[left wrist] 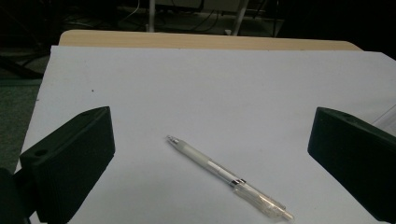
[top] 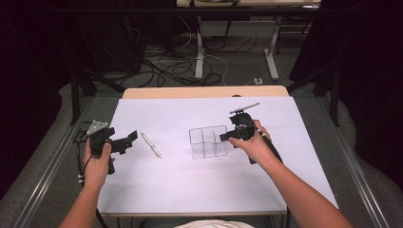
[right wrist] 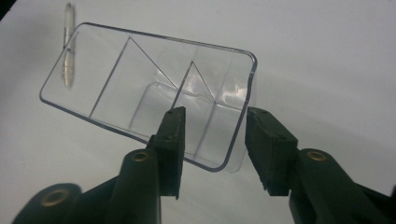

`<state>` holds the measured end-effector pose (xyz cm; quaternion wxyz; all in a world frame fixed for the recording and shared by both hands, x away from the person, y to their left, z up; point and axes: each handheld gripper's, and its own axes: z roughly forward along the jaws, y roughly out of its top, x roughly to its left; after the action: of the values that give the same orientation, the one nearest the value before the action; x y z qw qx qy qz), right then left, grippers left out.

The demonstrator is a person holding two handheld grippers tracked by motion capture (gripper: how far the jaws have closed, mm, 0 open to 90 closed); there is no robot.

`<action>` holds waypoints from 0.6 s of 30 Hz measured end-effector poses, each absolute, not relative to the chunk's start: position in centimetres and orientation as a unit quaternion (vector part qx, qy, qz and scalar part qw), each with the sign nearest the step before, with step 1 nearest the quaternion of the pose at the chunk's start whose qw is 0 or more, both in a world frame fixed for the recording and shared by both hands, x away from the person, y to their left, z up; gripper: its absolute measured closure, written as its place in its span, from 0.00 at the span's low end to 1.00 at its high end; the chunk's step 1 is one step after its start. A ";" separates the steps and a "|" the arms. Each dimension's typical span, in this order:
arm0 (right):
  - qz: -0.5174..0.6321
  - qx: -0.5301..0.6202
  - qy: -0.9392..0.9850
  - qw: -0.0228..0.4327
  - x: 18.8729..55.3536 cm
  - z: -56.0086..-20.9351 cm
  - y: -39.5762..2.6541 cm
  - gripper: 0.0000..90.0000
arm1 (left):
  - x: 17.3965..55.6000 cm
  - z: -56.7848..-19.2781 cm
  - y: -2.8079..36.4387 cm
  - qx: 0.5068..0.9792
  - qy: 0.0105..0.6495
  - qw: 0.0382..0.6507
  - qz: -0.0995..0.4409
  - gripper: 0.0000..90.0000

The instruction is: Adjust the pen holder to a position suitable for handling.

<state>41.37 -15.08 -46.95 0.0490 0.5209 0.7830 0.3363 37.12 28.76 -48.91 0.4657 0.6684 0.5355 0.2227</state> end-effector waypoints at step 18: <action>0.403 0.421 0.789 0.192 39.2 -45.5 -17.0 0.28 | 37.2 -48.9 28.6 0.669 0.543 0.466 0.203 0.00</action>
<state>39.23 -16.97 -45.51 0.1923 0.4213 0.7894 0.4029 37.23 28.59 -48.90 0.4661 0.6685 0.5427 0.2031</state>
